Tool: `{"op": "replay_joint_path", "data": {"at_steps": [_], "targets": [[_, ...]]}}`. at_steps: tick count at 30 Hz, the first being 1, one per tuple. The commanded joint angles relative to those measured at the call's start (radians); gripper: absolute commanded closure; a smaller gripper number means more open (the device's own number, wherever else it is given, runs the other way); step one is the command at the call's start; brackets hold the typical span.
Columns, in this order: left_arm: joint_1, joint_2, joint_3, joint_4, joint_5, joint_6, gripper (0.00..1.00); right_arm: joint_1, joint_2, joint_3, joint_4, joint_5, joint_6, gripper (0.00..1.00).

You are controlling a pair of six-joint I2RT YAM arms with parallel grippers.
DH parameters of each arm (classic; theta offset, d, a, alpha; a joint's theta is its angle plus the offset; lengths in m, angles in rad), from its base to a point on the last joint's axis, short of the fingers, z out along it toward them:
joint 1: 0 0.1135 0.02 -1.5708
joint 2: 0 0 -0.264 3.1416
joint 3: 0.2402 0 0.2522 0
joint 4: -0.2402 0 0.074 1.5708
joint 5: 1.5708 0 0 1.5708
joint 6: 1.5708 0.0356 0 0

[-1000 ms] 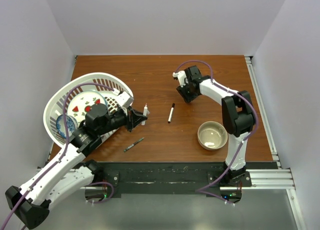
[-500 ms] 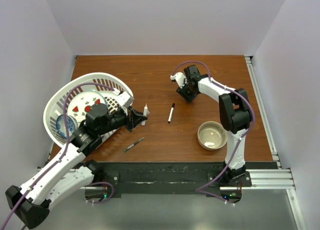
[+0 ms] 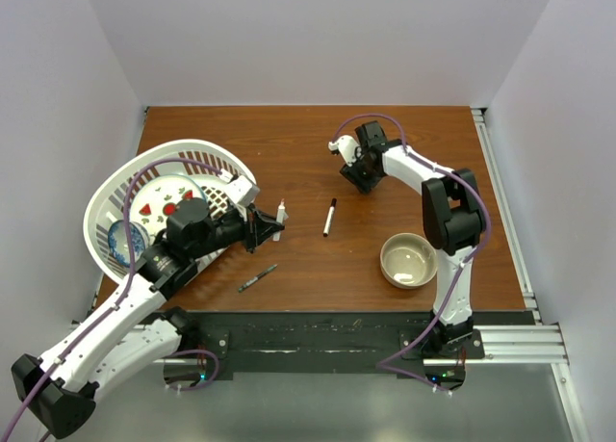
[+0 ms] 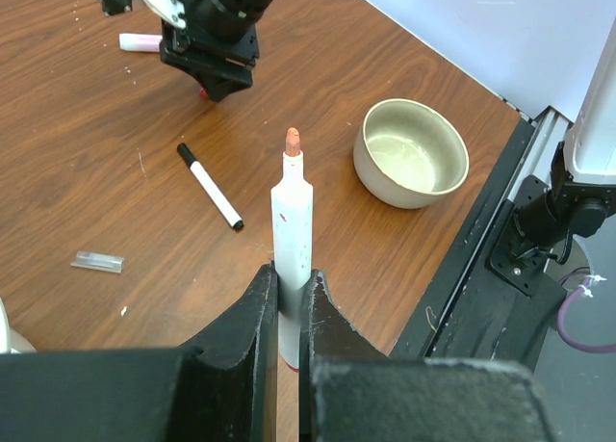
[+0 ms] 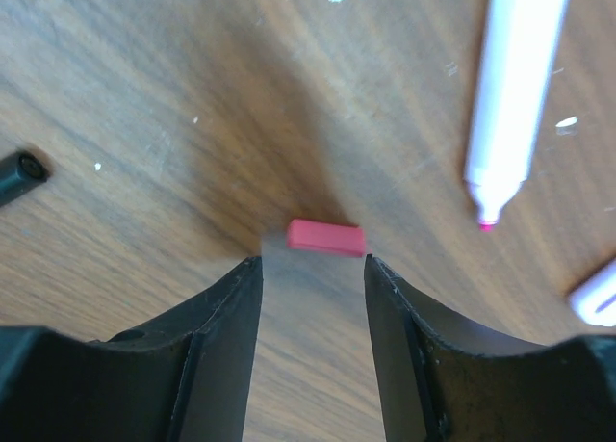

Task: Insert the pens into the pen caps

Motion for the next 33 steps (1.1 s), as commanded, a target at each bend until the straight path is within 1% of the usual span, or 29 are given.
{"op": "replay_joint_path", "data": {"at_steps": [1,5,16,19,26,30,33], "targets": [[0.005,0.004,0.005,0.029,0.007,0.005,1.0,-0.005,0.012,0.071,-0.007,0.041,-0.028,0.49],[0.005,0.004,0.005,0.031,0.009,0.007,1.0,-0.004,0.035,0.076,-0.004,0.052,-0.039,0.49],[0.006,0.012,0.008,0.031,0.012,0.01,1.0,-0.005,0.078,0.104,-0.039,0.018,-0.058,0.52],[0.008,0.013,0.008,0.032,0.012,0.01,1.0,-0.007,0.088,0.116,-0.058,-0.005,-0.061,0.54],[0.009,0.016,0.01,0.031,0.012,0.012,1.0,-0.028,0.118,0.157,-0.121,-0.075,-0.054,0.64],[0.011,0.016,0.008,0.031,0.012,0.012,1.0,-0.039,0.123,0.162,-0.153,-0.06,-0.03,0.64],[0.012,0.018,0.01,0.032,0.012,0.012,1.0,-0.047,0.095,0.138,-0.173,-0.069,0.004,0.64]]}}
